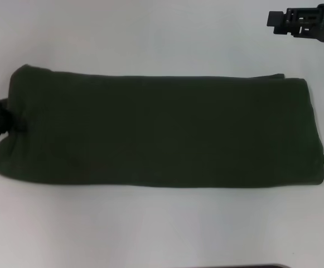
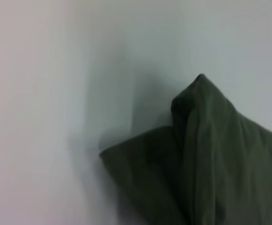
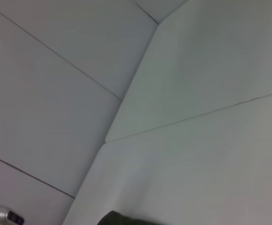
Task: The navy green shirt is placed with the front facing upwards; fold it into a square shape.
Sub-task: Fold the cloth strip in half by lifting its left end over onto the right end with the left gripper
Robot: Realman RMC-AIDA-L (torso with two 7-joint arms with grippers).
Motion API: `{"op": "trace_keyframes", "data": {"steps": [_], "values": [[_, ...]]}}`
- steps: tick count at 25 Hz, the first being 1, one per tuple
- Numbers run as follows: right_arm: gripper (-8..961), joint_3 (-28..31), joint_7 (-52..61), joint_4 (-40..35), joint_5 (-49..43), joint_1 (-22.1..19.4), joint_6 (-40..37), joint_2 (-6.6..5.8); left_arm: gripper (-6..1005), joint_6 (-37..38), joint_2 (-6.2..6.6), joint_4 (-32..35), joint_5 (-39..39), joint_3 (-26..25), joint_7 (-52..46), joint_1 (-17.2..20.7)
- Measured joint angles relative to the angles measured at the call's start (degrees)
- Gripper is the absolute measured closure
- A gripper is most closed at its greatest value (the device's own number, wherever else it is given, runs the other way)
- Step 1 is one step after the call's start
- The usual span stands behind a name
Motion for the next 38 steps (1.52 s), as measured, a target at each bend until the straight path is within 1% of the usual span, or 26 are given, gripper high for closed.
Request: {"op": "trace_keyframes", "data": {"steps": [6,11,14,18,23,25,27,30,32,38], "values": [[427,-0.1,0.0,0.0,-0.2,0.0,-0.1,-0.01,883,-4.4,-0.27,-2.1,0.4,1.0,-0.4,-4.4],[427,-0.4,0.0,0.1,-0.3,-0.1,0.0,-0.22,883,-6.5,-0.51,-3.0,0.4,2.1,-0.5,-7.1],[427,-0.6,0.0,0.1,-1.2,-0.2,0.0,-0.79,883,-6.0,0.21,-2.7,0.4,2.4,-1.1,-7.6],[426,-0.6,-0.2,0.0,-5.9,-0.2,0.1,-1.93,882,-4.9,1.29,-2.5,0.4,2.4,-1.7,-7.2],[427,-0.7,0.7,-0.1,-13.0,0.8,-1.0,-4.02,882,-4.1,1.46,-2.4,0.5,2.4,-1.7,-6.4],[427,-1.1,2.0,-0.6,-15.0,1.4,-2.4,-4.41,882,-3.5,1.46,-2.4,0.5,2.4,-1.7,-6.3],[427,-2.2,3.4,-2.1,-16.9,2.0,-3.9,-4.31,882,-2.7,1.49,-2.4,0.5,2.5,-1.6,-6.3],[427,-4.5,6.3,-5.6,-20.1,3.0,-4.8,-3.61,882,-1.9,1.76,-2.4,0.4,2.5,-1.5,-6.3],[426,-5.4,7.8,-6.9,-21.6,3.7,-4.9,-3.42,882,-1.2,1.93,-2.4,0.3,2.4,-1.4,-6.3],[426,-5.9,8.5,-7.4,-22.1,4.5,-5.9,-3.4,882,1.0,2.39,-1.8,0.1,2.1,-1.2,-6.1]]}}
